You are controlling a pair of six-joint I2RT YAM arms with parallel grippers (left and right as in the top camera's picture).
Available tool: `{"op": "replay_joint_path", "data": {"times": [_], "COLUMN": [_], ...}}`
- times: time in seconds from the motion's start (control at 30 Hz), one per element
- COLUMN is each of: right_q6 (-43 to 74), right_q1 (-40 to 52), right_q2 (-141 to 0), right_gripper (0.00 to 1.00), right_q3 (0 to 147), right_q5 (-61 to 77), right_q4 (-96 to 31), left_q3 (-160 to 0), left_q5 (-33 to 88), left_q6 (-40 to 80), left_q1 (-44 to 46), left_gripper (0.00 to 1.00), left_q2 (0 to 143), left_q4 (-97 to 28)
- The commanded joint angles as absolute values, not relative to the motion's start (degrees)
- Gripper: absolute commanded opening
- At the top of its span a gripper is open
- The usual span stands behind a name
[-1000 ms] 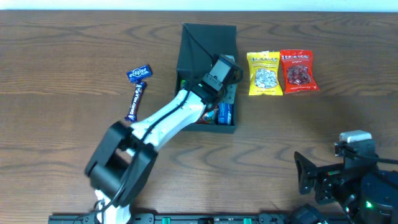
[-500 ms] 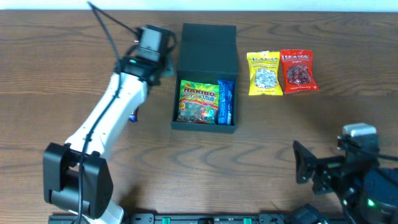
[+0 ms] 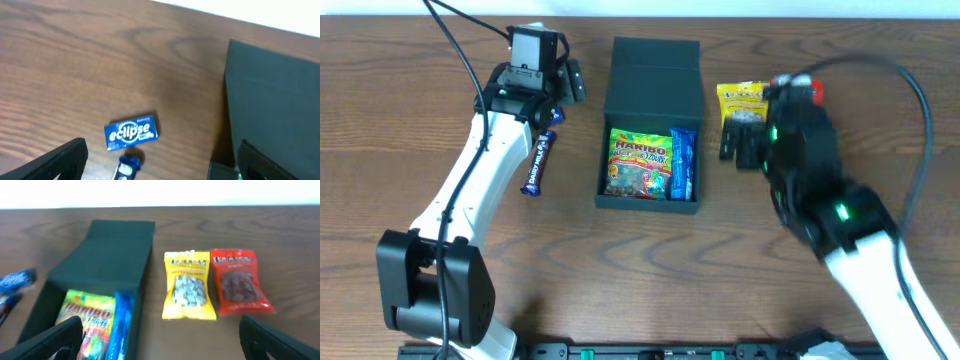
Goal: Pack container
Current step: 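Grasp the yellow Hacks bag with the right gripper, then carry the yellow bag left and drop it into the box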
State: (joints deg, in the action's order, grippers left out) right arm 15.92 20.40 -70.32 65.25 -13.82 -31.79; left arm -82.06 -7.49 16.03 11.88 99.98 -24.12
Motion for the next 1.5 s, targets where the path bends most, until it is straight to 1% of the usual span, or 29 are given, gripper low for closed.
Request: {"op": "replay_joint_path", "data": {"times": [0.0,0.1,0.2,0.23,0.33,0.5,0.7,0.8,1.03,1.07,1.13,1.17,1.2,1.23,1.27,1.33,1.37,1.47], "right_q6": [15.86,15.03,9.85,7.33,4.75,3.92,2.87,2.92,2.92,2.96,4.36,4.89,5.56,5.74,5.74,5.74,5.72,5.67], "right_q1": [11.94,5.17,3.07,3.20,3.75,3.81,4.51,5.56,8.19,8.36,8.51,8.49,8.49,8.49,8.49,8.49,8.49,8.49], "right_q2": [-77.54,-84.09,-89.84,-91.94,-96.03,-102.50,-107.04,-108.84,-112.86,-113.36,-114.17,-114.21,-114.19,-114.10,-114.10,-114.10,-113.93,-112.44], "right_gripper": [0.96,0.92,0.89,0.88,0.89,0.89,0.85,0.83,0.72,0.69,0.57,0.47,0.41,0.33,0.22,0.06,0.01,0.01], "right_q3": [65.17,65.17,65.17,65.17,65.17,65.17,65.17,65.17,65.17,65.17,65.17,65.17,65.17,65.25,65.52,66.63,67.66,71.81], "right_q5": [-3.90,2.72,6.50,7.60,7.57,7.77,7.60,4.32,-0.03,-0.62,-2.00,-2.00,-2.00,-1.96,-1.96,-1.96,-1.96,-1.96], "right_q4": [-28.21,-24.53,-21.58,-20.32,-18.20,-17.26,-13.63,-11.18,-8.47,-8.49,-8.62,-8.71,-8.71,-8.75,-8.95,-10.41,-11.77,-17.08], "left_q3": [-83.09,-83.09,-83.09,-83.09,-83.09,-83.09,-83.09,-83.09,-83.09,-83.09,-83.09,-83.09,-83.09,-83.09,-83.09,-83.09,-83.09,-83.11], "left_q5": [-7.42,-7.40,-7.40,-7.35,-5.72,-4.43,-4.43,-4.45,-4.47,-4.47,-4.47,-4.49,-4.49,-4.47,-4.54,-5.23,-5.69,-6.59], "left_q6": [14.76,14.76,14.76,14.76,14.76,14.81,14.79,14.76,14.76,14.76,14.74,14.72,14.72,14.55,13.96,13.63,13.63,12.58], "left_q1": [11.55,11.64,11.64,11.64,11.64,11.64,11.64,11.64,11.64,11.64,11.62,11.62,11.62,11.62,11.62,11.62,11.57,11.49], "left_gripper": [0.97,0.97,0.98,0.98,0.98,0.98,0.98,0.98,0.98,0.98,0.98,0.98,0.98,0.98,0.98,0.98,0.98,0.98], "left_q2": [99.70,99.70,99.70,99.70,99.70,99.68,99.68,99.68,99.68,99.68,99.68,99.68,99.68,99.68,99.68,99.68,99.66,99.55], "left_q4": [-23.35,-23.29,-23.29,-23.40,-24.01,-25.30,-26.06,-27.75,-28.93,-28.93,-28.93,-28.93,-28.93,-28.91,-28.86,-28.91,-28.91,-28.77]}}
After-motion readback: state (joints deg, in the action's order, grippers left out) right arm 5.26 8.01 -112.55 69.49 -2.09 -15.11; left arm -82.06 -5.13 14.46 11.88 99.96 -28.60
